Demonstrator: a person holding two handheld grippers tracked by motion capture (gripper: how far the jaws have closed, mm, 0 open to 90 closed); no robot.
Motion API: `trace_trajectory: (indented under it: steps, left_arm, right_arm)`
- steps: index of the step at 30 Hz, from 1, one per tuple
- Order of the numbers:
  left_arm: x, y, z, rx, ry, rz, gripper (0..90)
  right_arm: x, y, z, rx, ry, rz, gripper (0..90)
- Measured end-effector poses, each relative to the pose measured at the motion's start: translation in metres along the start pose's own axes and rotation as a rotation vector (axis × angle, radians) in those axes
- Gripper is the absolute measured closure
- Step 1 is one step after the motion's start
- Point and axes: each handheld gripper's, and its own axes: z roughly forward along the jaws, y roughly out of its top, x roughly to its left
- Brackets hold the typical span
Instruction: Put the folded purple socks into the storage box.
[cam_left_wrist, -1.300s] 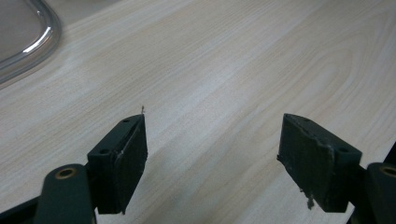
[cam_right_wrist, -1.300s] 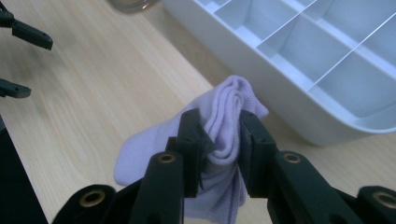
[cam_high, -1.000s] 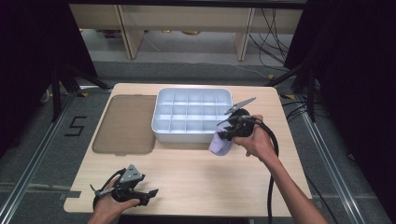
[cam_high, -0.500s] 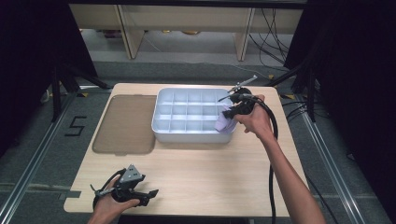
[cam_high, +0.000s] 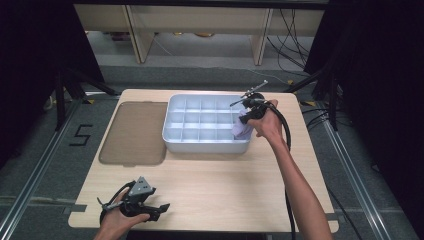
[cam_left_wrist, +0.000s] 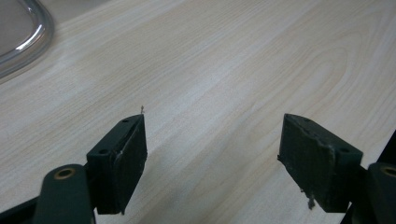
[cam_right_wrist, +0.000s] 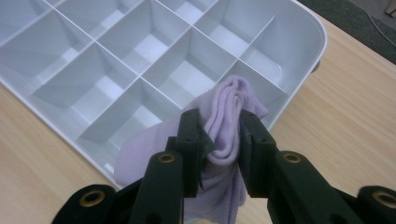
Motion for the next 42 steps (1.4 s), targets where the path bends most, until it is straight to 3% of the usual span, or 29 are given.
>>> trace_trajectory:
  steps: [2,6,7,10,11,12,26,31,32,34,36,38,40,41,42]
  left_arm:
    - [0.000,0.000,0.000,0.002,-0.001,0.006,22.8]
    - [0.002,0.000,-0.001,0.018,0.001,0.018,22.8]
    - [0.001,0.000,0.000,0.017,0.002,0.006,22.7]
    - [-0.001,-0.001,0.001,-0.009,-0.003,-0.027,22.7]
    - [-0.001,-0.001,0.001,-0.009,-0.003,-0.027,22.7]
    - [0.002,-0.001,-0.001,0.023,0.005,0.011,22.6]
    - [0.001,-0.002,0.000,0.020,0.003,-0.002,22.6]
    - [0.001,-0.002,0.002,0.023,0.005,-0.015,22.6]
    - [0.001,-0.001,0.001,0.026,0.003,0.009,22.6]
    - [0.001,-0.001,0.001,0.025,0.013,-0.009,22.6]
    - [0.002,-0.001,0.001,0.027,0.014,-0.010,22.5]
    - [0.001,-0.001,0.001,0.022,0.006,-0.013,22.4]
    - [0.000,-0.001,0.002,0.014,0.003,-0.014,22.4]
    - [0.001,-0.001,0.001,0.026,0.003,0.005,22.4]
    - [0.000,-0.001,0.002,0.021,0.003,-0.011,22.4]
  right_arm:
    - [-0.001,-0.001,0.008,0.015,-0.016,0.011,73.1]
    - [0.000,-0.004,0.020,0.040,-0.045,-0.029,73.0]
    - [0.002,-0.005,0.022,0.047,-0.055,-0.029,73.0]
    - [0.007,-0.010,0.029,0.055,-0.063,-0.053,73.0]
    - [0.007,-0.010,0.029,0.055,-0.063,-0.053,73.0]
    - [0.011,-0.012,0.033,0.072,-0.070,-0.086,73.0]
    - [0.023,-0.027,0.052,0.115,-0.087,-0.189,72.3]
    - [0.024,-0.029,0.054,0.119,-0.080,-0.178,66.8]
    - [0.024,-0.029,0.052,0.119,-0.075,-0.145,59.1]
    - [0.023,-0.029,0.049,0.102,-0.064,-0.128,58.1]
    - [0.019,-0.024,0.038,0.056,-0.049,-0.106,61.4]
    - [0.014,-0.020,0.031,0.019,-0.025,-0.094,73.2]
    - [0.013,-0.018,0.029,0.027,-0.015,-0.090,81.0]
    - [0.013,-0.018,0.029,0.027,-0.015,-0.090,81.0]
    - [0.012,-0.018,0.037,0.060,-0.011,-0.100,85.1]
